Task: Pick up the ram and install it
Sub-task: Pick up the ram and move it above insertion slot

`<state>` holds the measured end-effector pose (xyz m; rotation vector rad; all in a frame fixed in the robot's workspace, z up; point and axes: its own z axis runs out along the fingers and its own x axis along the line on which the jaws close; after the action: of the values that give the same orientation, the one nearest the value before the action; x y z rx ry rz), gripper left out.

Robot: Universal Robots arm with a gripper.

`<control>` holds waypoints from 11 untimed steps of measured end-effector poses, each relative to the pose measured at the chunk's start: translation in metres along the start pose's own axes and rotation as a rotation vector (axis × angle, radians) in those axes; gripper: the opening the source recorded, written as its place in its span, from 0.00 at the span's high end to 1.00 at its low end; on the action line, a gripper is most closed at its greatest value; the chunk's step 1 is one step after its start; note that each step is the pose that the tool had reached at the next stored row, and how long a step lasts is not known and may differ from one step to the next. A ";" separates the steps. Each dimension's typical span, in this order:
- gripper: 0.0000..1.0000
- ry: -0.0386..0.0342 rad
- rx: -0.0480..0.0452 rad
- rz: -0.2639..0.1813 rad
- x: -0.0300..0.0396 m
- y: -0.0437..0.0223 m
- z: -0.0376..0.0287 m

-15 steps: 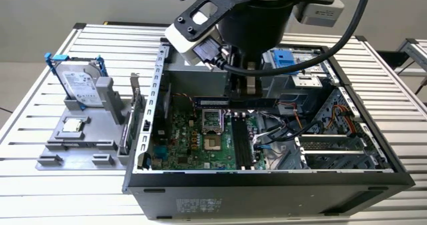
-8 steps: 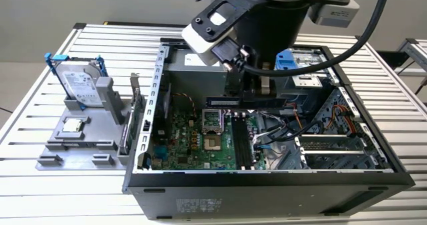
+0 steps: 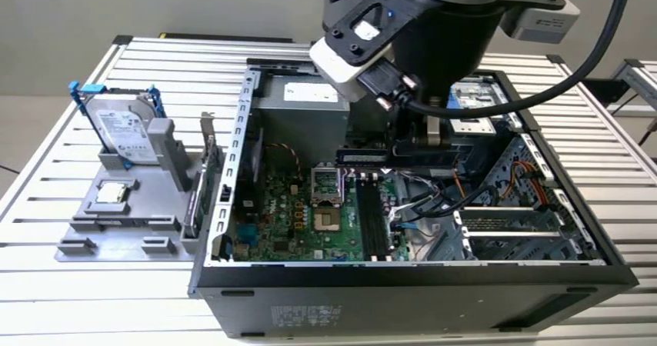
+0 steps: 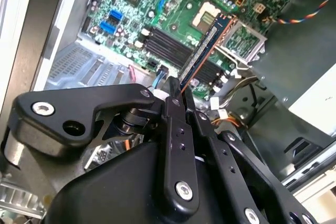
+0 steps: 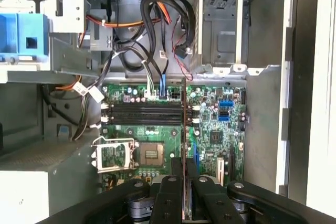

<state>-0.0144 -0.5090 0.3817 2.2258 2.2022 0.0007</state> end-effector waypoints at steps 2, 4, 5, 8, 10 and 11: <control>1.00 0.0000 0.0000 0.000 0.0001 0.0044 0.0000; 1.00 0.0000 0.0000 0.000 0.0001 0.0085 0.0001; 1.00 -0.0001 0.0000 0.000 0.0001 0.0104 0.0001; 1.00 -0.0001 0.0000 0.000 0.0002 0.0157 0.0001; 1.00 0.0000 0.0000 0.000 0.0002 0.0169 0.0002; 1.00 0.0000 0.0000 0.000 0.0002 0.0170 0.0002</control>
<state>0.0026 -0.5090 0.3816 2.2262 2.2018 0.0006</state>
